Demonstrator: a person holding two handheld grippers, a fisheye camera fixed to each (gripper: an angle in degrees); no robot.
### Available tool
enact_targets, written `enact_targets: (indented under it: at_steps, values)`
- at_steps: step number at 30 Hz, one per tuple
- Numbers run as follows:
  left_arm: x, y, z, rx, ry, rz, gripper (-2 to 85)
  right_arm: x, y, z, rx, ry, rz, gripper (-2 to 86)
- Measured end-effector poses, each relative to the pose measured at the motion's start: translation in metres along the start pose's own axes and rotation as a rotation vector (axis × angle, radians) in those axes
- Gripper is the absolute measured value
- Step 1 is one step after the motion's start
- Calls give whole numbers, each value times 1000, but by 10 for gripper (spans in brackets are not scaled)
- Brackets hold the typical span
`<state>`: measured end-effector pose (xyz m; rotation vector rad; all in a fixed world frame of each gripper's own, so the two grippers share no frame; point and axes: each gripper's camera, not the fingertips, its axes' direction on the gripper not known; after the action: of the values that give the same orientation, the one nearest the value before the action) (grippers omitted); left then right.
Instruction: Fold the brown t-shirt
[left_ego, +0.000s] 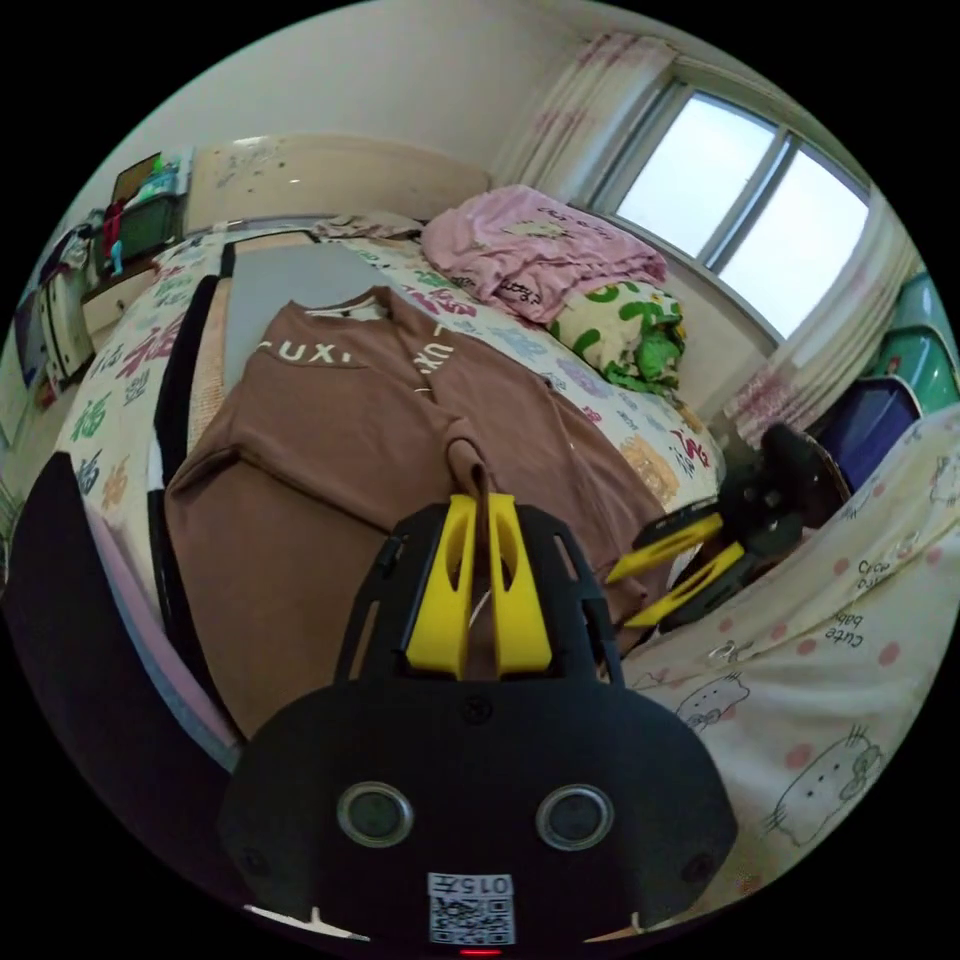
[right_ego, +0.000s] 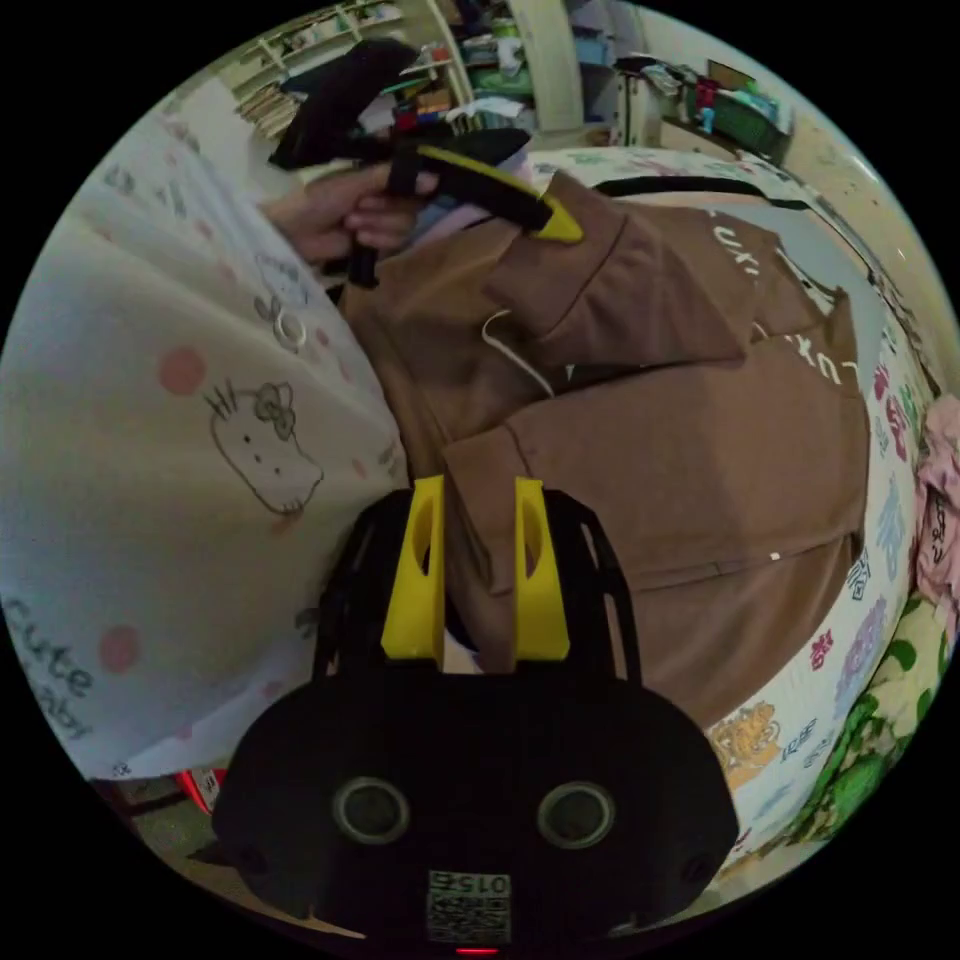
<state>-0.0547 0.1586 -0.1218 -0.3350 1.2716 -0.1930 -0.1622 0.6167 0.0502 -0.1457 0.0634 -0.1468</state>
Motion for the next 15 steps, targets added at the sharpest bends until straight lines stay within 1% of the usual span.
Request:
enact_targets:
  at_steps: [3,8,12,13,15]
  values:
    - [1,7,-5,11,-12,-35,-3,-16,-15,5,31,50,-16,100]
    - [20,18,-2,7,-26,-45,-3,-29,-38,26,-50,95,-66,98]
    - [37,23,4,3,-33,-60,-3,-30,-51,28,-47,135,-66,84]
    - [41,23,4,4,-27,-64,-3,-28,-53,26,-45,125,-50,79]
    - [44,18,1,2,-7,-75,-3,-2,-59,4,-1,8,81,48]
